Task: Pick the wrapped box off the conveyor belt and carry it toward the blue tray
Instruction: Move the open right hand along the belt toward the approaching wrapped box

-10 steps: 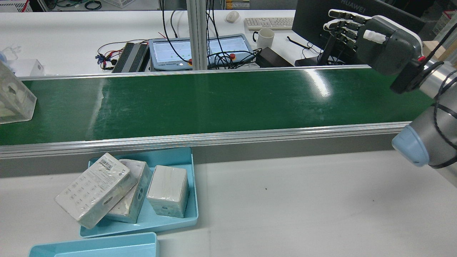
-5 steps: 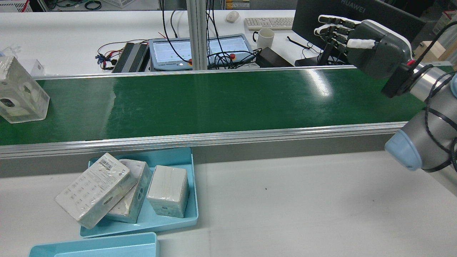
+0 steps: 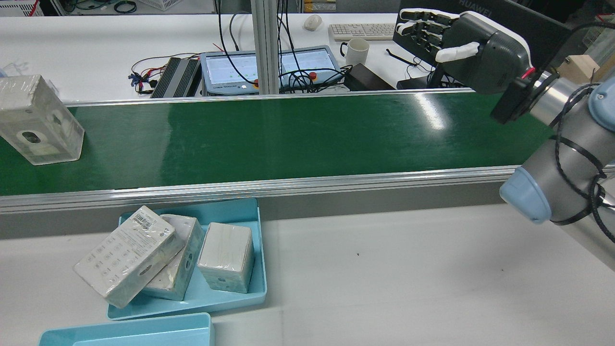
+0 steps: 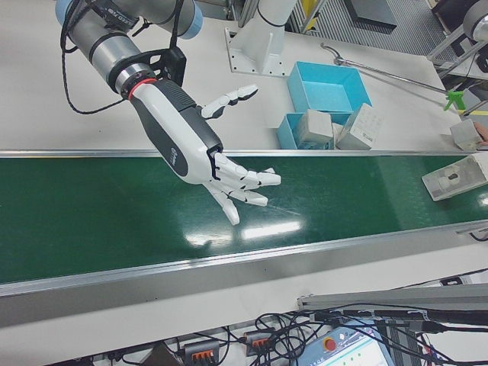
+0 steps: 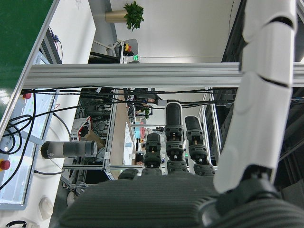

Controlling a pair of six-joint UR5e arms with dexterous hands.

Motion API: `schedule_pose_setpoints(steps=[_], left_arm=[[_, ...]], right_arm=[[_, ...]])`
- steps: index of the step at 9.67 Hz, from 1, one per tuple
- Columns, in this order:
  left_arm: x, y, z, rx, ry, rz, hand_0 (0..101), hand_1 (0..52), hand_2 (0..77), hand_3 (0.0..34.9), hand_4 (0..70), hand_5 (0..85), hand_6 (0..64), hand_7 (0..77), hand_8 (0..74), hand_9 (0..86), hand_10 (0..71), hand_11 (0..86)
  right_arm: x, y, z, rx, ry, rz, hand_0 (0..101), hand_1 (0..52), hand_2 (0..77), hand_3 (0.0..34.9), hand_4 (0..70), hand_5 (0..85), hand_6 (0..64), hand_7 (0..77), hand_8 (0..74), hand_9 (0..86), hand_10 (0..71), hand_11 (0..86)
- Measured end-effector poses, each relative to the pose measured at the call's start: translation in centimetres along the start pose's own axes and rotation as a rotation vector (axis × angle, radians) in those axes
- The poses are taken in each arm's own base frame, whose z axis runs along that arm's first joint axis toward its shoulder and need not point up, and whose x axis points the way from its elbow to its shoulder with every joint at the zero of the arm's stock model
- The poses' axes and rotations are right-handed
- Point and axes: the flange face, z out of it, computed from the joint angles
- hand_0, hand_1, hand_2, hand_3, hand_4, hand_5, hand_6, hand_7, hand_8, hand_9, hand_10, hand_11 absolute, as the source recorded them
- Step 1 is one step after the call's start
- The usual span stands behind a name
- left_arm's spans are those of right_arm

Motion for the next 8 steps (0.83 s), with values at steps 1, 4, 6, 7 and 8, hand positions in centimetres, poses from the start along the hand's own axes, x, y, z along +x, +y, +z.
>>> schedule_pose_setpoints(steps=[1,4,6,7,8], left_arm=[[0.0,0.0,0.0,0.0,0.0,0.0,0,0.0,1.1,0.0,0.5,1.1,0.5,0.5,0.5,0.0,0.5,0.5],[0.0,0.0,0.0,0.0,0.0,0.0,0,0.0,1.1,0.0,0.5,1.1,0.0,0.5,0.5,0.0,0.5,0.5],[0.0,0.0,0.0,0.0,0.0,0.0,0,0.0,1.1,0.0,0.5,1.1,0.0,0.5,0.5,0.5,0.5,0.5],[0.0,0.0,0.0,0.0,0.0,0.0,0,0.0,1.1,0.0,0.5,1.1,0.5,0.5,0.5,0.5,0.5,0.5],[0.0,0.0,0.0,0.0,0.0,0.0,0,0.0,1.1,0.0,0.5,1.1,0.5,0.5,0.5,0.5,0.0,0.5]], right_arm=[[0.1,0.1,0.1,0.0,0.002,-0.005,46,10.4,9.8,0.0,19.6,16.4,14.7,33.3,13.6,15.8,0.0,1.6],[0.5,-0.9,-0.4,0.022,0.006,-0.005,45,7.6,8.7,0.0,16.4,14.2,13.1,29.5,12.5,14.7,0.0,1.1],[0.6,-1.3,-0.7,0.031,0.008,-0.003,45,7.6,8.7,0.0,16.4,14.2,13.1,29.5,12.5,14.7,0.0,1.6],[0.6,-1.4,-0.8,0.033,0.008,-0.002,44,7.6,8.7,0.0,16.4,14.2,13.1,29.5,12.5,14.7,0.0,1.6],[0.6,-1.4,-0.8,0.033,0.008,-0.002,45,7.6,8.7,0.0,17.5,14.2,13.1,29.5,12.5,15.8,0.0,1.6]])
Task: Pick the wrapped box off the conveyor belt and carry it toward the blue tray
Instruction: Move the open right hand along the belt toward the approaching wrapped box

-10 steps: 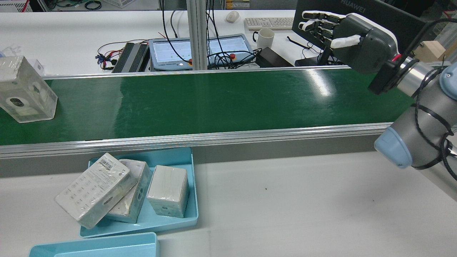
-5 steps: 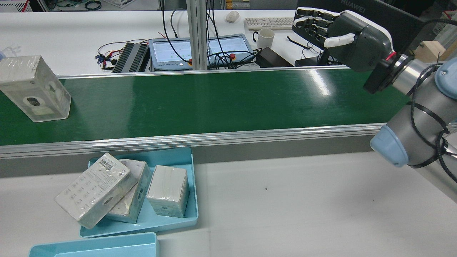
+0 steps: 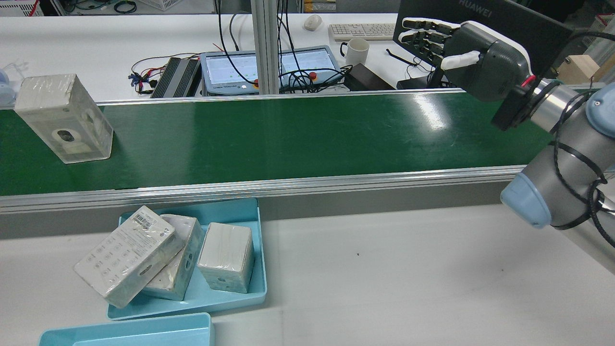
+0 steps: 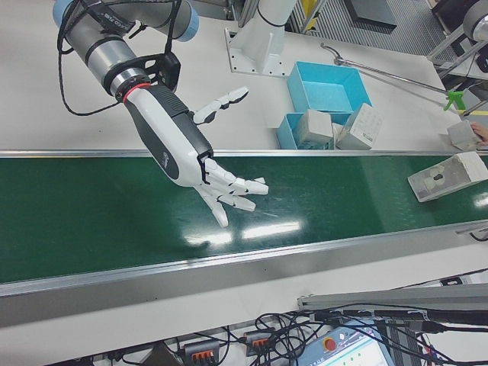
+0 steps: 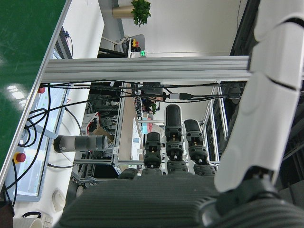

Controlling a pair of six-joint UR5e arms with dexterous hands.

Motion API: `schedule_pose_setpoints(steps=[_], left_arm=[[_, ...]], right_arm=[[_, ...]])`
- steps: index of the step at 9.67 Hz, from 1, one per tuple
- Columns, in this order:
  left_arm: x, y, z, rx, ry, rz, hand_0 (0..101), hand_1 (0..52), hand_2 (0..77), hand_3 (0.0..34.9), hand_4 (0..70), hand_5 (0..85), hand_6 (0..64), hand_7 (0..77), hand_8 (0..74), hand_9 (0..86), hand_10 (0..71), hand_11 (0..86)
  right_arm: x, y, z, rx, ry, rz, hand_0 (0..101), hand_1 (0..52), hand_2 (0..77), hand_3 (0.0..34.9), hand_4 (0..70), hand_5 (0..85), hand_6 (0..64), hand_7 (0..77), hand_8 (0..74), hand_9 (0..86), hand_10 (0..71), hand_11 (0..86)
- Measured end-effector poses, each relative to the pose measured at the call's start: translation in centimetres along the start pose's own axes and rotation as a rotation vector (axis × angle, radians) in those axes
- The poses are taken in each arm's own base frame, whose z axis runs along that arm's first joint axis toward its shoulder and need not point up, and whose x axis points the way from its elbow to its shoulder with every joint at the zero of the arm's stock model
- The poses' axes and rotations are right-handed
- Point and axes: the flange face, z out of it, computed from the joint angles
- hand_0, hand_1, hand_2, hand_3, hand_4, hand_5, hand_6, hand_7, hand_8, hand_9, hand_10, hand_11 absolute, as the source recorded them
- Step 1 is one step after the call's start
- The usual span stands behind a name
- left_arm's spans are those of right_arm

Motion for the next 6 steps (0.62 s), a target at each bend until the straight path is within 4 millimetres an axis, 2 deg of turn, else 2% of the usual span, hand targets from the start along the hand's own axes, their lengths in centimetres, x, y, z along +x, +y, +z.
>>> schedule_pose_setpoints(steps=[6], left_arm=[[0.0,0.0,0.0,0.0,0.0,0.0,0,0.0,1.1,0.0,0.5,1.1,0.0,0.5,0.5,0.5,0.5,0.5]], right_arm=[[-0.97,0.08,-0.16,-0.003,-0.016,-0.003,45,8.7,8.2,0.0,16.4,14.2,13.6,30.0,12.5,15.8,0.0,1.1]])
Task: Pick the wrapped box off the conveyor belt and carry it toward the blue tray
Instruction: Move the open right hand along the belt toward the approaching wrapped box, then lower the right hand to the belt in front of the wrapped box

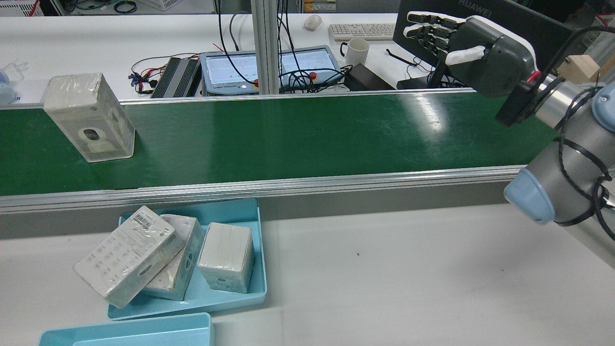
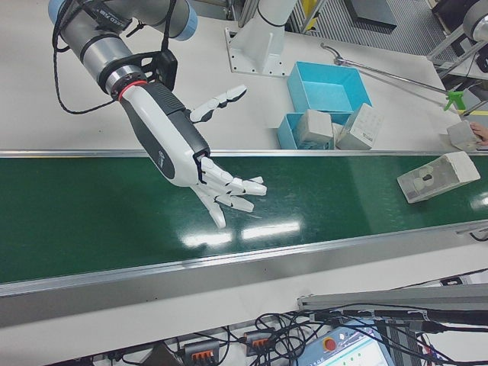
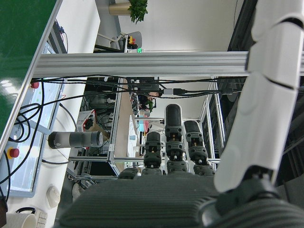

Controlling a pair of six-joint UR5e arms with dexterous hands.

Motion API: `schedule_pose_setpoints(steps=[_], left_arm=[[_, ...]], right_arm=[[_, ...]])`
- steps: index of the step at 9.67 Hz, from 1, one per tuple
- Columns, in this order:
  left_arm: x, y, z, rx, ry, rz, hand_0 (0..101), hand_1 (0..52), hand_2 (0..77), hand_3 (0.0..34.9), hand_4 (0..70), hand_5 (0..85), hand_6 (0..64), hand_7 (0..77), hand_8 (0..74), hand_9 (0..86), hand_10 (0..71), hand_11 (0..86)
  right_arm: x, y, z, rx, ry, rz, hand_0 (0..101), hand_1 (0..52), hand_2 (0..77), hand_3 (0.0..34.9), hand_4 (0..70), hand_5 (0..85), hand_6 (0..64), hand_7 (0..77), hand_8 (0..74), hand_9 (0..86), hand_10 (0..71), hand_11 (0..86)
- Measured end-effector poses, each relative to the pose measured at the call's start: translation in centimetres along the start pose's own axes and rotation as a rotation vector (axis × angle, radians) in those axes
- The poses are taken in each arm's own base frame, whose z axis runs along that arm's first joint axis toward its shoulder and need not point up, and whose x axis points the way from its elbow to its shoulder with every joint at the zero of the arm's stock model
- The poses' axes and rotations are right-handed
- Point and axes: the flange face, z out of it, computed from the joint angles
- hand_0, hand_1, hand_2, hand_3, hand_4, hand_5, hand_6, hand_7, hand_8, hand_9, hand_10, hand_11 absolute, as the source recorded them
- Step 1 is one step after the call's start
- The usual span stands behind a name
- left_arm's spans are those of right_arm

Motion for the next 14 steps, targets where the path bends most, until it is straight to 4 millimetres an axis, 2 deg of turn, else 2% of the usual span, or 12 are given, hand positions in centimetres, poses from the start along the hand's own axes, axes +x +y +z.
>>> schedule_pose_setpoints(steps=[7,9,11,12,13,14], left_arm=[[0.0,0.0,0.0,0.0,0.0,0.0,0,0.0,1.1,0.0,0.5,1.1,0.5,0.5,0.5,0.5,0.0,0.5],[0.0,0.0,0.0,0.0,0.0,0.0,0,0.0,1.1,0.0,0.5,1.1,0.5,0.5,0.5,0.5,0.0,0.5],[0.0,0.0,0.0,0.0,0.0,0.0,0,0.0,0.5,0.0,0.5,1.1,0.5,0.5,0.5,0.0,0.5,0.5],[0.0,0.0,0.0,0.0,0.0,0.0,0,0.0,0.5,0.0,0.5,1.1,0.5,0.5,0.5,0.0,0.5,0.5],[0.0,0.0,0.0,0.0,0.0,0.0,0,0.0,1.1,0.0,0.5,1.1,0.5,0.5,0.5,0.0,0.5,0.5],[0.0,0.0,0.0,0.0,0.0,0.0,0,0.0,1.1,0.0,0.5,1.1,0.5,0.5,0.5,0.0,0.5,0.5]], right_arm=[[-0.2,0.2,0.0,-0.005,-0.002,0.0,45,8.7,7.6,0.0,17.5,14.7,14.2,31.1,12.5,16.4,0.5,1.1],[0.7,0.1,0.1,-0.001,0.012,0.004,45,8.7,8.2,0.0,17.5,14.7,14.2,31.1,12.5,16.4,0.5,1.1],[1.5,-1.1,0.4,0.02,0.022,0.007,45,8.7,8.2,0.0,16.9,13.6,14.2,31.1,13.1,16.9,0.5,1.1],[1.9,-1.4,0.7,0.025,0.028,0.007,45,8.7,8.2,0.0,13.1,13.6,14.2,31.1,13.1,16.9,0.5,1.1],[2.8,-1.5,1.1,0.026,0.039,0.006,45,8.7,8.2,0.0,14.2,13.6,13.6,31.1,10.4,16.9,0.5,1.1],[3.9,-1.5,1.4,0.026,0.052,-0.002,45,8.7,8.2,0.0,14.2,13.6,13.6,28.9,12.0,16.4,0.5,1.1]])
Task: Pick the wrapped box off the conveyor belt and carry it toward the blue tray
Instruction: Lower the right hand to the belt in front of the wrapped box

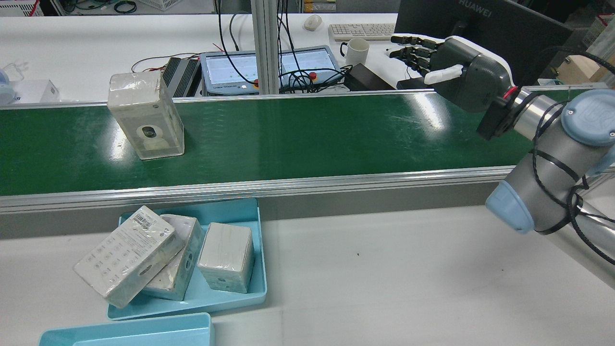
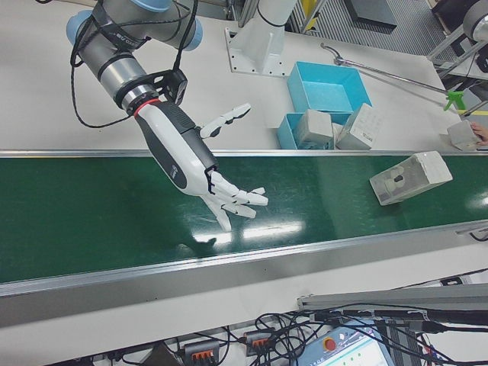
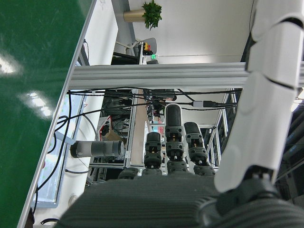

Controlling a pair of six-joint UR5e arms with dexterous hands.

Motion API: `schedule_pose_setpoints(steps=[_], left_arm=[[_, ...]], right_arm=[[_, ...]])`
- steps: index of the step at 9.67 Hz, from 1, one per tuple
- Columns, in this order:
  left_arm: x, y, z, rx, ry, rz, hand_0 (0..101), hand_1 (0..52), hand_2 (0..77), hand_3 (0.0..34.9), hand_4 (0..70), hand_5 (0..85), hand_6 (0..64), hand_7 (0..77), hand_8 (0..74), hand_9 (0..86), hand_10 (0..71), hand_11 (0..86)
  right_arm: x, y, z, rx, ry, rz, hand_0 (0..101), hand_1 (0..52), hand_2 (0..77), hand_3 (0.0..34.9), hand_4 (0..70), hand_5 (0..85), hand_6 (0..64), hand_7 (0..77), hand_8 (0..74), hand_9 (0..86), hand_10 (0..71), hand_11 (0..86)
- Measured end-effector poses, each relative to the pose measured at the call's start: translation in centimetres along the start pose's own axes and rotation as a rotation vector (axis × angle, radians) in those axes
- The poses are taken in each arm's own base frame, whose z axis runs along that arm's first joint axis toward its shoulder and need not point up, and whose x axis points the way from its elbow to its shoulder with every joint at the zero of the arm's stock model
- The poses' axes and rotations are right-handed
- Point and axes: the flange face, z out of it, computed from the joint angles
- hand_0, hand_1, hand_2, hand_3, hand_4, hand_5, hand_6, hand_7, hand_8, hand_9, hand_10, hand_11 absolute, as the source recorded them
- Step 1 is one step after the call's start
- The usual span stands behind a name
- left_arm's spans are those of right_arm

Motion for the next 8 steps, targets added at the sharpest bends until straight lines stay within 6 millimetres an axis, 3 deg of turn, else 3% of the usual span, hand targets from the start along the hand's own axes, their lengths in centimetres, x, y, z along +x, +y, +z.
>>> schedule_pose_setpoints(steps=[4,8], left_arm=[[0.0,0.0,0.0,0.0,0.0,0.0,0,0.0,1.1,0.0,0.5,1.1,0.5,0.5,0.5,0.0,0.5,0.5],[0.0,0.0,0.0,0.0,0.0,0.0,0,0.0,0.5,0.0,0.5,1.1,0.5,0.5,0.5,0.0,0.0,0.5]], right_arm=[[3.4,0.1,0.9,0.0,0.001,-0.008,46,10.4,9.8,0.0,16.9,15.3,13.6,31.1,9.3,12.5,0.0,1.1],[4.6,0.3,3.4,0.002,0.002,-0.003,46,9.3,8.2,0.0,15.3,13.1,12.5,27.8,9.3,10.9,0.0,1.1]])
